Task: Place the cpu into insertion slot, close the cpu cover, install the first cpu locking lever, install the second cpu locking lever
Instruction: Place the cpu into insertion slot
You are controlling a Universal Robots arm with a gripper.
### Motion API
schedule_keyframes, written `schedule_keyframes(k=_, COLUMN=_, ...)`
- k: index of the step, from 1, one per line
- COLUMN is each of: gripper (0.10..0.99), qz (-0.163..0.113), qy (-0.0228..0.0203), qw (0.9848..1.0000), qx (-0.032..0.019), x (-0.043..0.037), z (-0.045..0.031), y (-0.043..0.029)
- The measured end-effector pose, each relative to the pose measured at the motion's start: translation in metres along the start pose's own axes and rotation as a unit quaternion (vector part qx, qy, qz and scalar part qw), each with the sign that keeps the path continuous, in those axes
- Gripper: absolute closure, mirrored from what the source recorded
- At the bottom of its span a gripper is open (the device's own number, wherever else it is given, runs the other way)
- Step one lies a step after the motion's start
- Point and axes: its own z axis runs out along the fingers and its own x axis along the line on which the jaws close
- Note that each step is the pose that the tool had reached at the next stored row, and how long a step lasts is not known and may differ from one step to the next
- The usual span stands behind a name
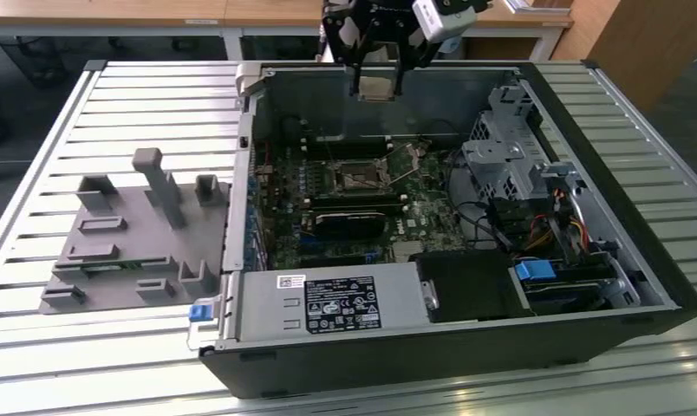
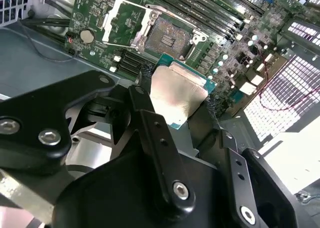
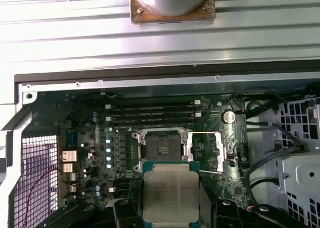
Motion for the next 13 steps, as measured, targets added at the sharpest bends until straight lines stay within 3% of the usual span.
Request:
schedule_keyframes(k=7, gripper=0.545, qz=0.053, qy=-0.0048, qw=0.9986, qx=-0.0008, x=0.0000, z=0.0003, y=0.0000)
schedule_keyframes(k=13, gripper=0.545, qz=0.102, qy=-0.0091, qw=0.9948, qx=-0.0015, x=0.0000, z=0.0008, y=0.0000)
